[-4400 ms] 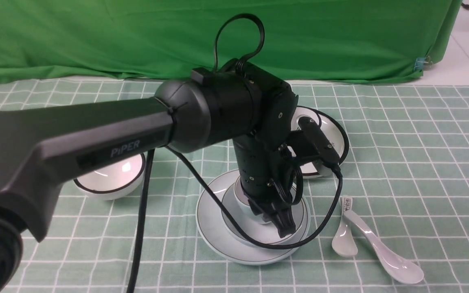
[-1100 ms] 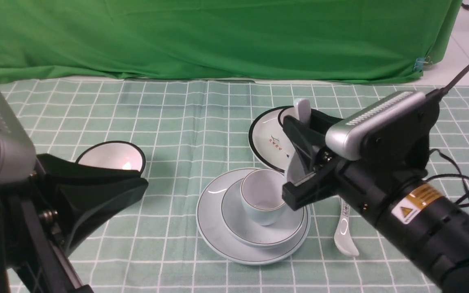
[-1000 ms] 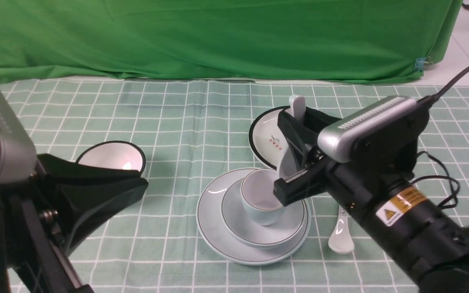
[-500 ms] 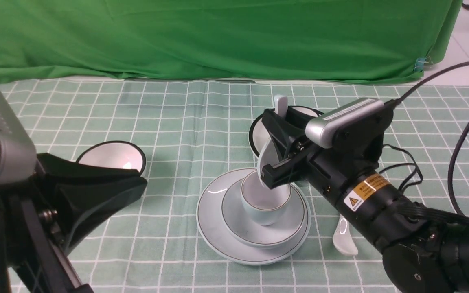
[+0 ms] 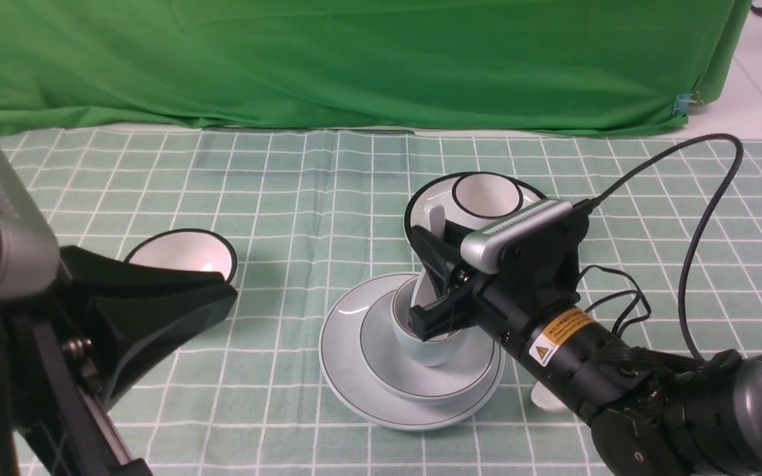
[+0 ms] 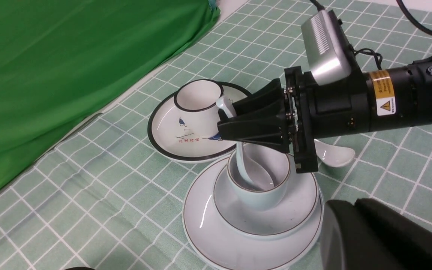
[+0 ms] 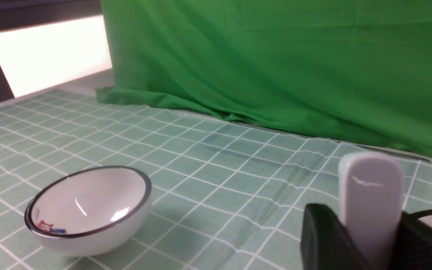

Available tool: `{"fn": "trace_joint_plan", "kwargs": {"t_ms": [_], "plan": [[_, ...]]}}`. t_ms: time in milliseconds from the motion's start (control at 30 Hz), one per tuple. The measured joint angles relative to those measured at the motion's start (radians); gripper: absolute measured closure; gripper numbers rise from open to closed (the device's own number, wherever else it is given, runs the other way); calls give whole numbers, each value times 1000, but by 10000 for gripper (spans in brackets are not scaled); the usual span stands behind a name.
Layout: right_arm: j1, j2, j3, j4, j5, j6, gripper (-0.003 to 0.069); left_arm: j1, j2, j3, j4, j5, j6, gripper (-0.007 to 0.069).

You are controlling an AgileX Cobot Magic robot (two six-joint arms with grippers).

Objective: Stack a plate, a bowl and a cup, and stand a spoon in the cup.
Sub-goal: Use the right arm to put the blue soup spoon into the blue teacup in the middle

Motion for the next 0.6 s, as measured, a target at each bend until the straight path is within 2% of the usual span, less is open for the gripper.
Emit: {"fn": "trace_joint_plan", "kwargs": {"t_ms": [100, 200, 300, 500, 567, 600], "plan": [[0, 0, 0, 0, -3, 0, 445, 0, 0, 0, 0, -1, 0, 615], [0, 0, 0, 0, -3, 0, 314, 0, 0, 0, 0, -1, 1, 615], [0, -3, 0, 0, -3, 0, 263, 0, 0, 0, 0, -1, 1, 615], [9, -91, 15, -7, 11, 20, 252, 0, -11, 0, 4, 1, 1, 615], [25, -177, 23, -14, 80, 21, 251, 0, -35, 5, 7, 1, -11, 615], [40, -255, 24, -18, 175, 19, 251, 0, -68, 22, 7, -9, -31, 615]]}}
